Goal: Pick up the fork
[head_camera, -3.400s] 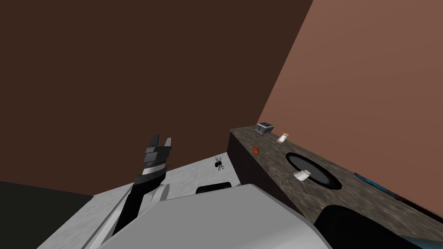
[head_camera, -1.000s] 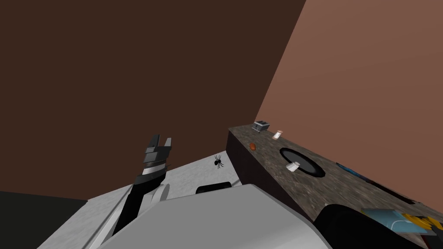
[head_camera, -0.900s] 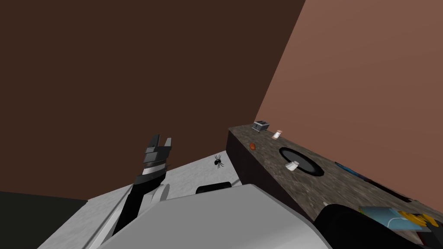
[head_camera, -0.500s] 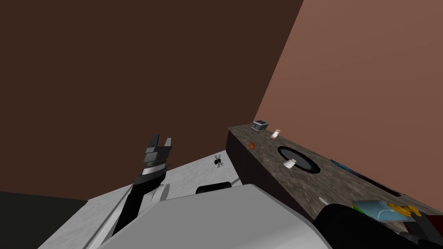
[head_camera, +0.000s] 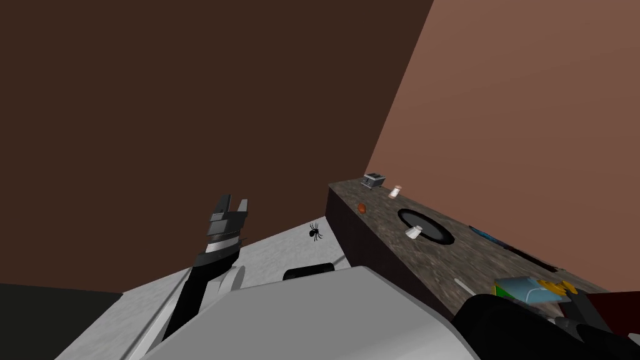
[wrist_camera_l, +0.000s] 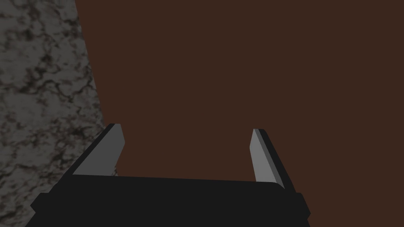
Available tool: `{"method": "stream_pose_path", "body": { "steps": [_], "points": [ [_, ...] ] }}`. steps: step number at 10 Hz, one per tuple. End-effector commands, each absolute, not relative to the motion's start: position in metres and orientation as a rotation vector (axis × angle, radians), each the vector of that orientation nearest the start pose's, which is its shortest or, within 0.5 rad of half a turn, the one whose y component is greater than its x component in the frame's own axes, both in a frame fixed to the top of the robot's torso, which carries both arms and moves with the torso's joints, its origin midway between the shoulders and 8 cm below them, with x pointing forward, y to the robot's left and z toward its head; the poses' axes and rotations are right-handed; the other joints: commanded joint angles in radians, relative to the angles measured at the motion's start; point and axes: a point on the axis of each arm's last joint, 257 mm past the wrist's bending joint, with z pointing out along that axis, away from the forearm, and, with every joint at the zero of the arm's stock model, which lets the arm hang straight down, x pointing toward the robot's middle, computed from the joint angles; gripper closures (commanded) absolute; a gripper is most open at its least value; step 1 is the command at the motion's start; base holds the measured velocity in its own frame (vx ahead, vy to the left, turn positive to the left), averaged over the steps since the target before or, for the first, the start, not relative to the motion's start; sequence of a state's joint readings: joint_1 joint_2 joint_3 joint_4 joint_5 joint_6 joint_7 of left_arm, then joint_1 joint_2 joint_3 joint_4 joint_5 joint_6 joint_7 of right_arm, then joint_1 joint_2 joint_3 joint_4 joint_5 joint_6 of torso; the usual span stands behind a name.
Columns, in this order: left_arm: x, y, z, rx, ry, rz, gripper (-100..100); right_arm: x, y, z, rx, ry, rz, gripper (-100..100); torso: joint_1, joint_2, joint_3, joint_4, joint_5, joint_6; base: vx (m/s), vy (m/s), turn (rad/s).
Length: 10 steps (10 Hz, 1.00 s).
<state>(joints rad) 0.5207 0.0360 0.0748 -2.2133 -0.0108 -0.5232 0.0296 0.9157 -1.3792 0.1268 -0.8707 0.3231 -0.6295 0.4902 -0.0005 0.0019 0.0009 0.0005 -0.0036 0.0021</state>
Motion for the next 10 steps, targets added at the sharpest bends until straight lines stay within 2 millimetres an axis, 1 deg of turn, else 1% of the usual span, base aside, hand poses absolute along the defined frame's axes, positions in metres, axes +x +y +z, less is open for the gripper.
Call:
{"method": "stream_pose_path", "body": {
  "steps": [1,2,3,5,6,8,9,10],
  "points": [
    [0.346,0.306,-0.006,-0.677,0.676,-1.227,0,0.002,-0.756,-0.325,-0.416,2.8,-0.433,100,0.0,0.0,0.0,0.0,0.0,0.0,-0.046,0.017,-0.022],
    [0.346,0.306,-0.006,-0.677,0.676,-1.227,0,0.002,-0.755,-0.325,-0.384,2.794,-0.429,100,0.001,0.001,0.001,0.0,0.0,0.0,-0.022,0.008,0.01],
    [0.346,0.306,-0.006,-0.677,0.676,-1.227,0,0.015,-0.761,-0.319,-0.424,2.799,-0.456,100,0.0,0.0,0.0,0.0,0.0,0.0,-0.037,0.011,-0.078],
    [0.346,0.306,-0.006,-0.677,0.676,-1.227,0,0.007,-0.759,-0.321,-0.373,2.814,-0.44,100,0.001,0.001,0.001,0.0,0.0,0.001,-0.031,0.008,-0.008],
    [0.346,0.306,-0.006,-0.677,0.676,-1.227,0,0.019,-0.767,-0.313,-0.413,2.82,-0.473,100,0.0,0.001,0.001,0.0,0.0,0.001,-0.05,0.006,-0.058],
    [0.346,0.306,-0.006,-0.677,0.676,-1.227,0,0.009,-0.765,-0.316,-0.36,2.84,-0.46,100,0.001,0.002,0.001,0.001,0.001,0.001,-0.033,0.013,-0.017],
    [0.346,0.306,-0.006,-0.677,0.676,-1.227,0,0.012,-0.765,-0.315,-0.38,2.835,-0.463,100,0.002,0.001,0.001,0.0,0.001,0.002,-0.006,0.004,-0.006],
    [0.346,0.306,-0.006,-0.677,0.676,-1.227,0,0.011,-0.765,-0.315,-0.377,2.837,-0.464,0,0.001,0.0,0.0,0.0,0.001,0.001,0.0,0.0,0.0]
  ]
}}
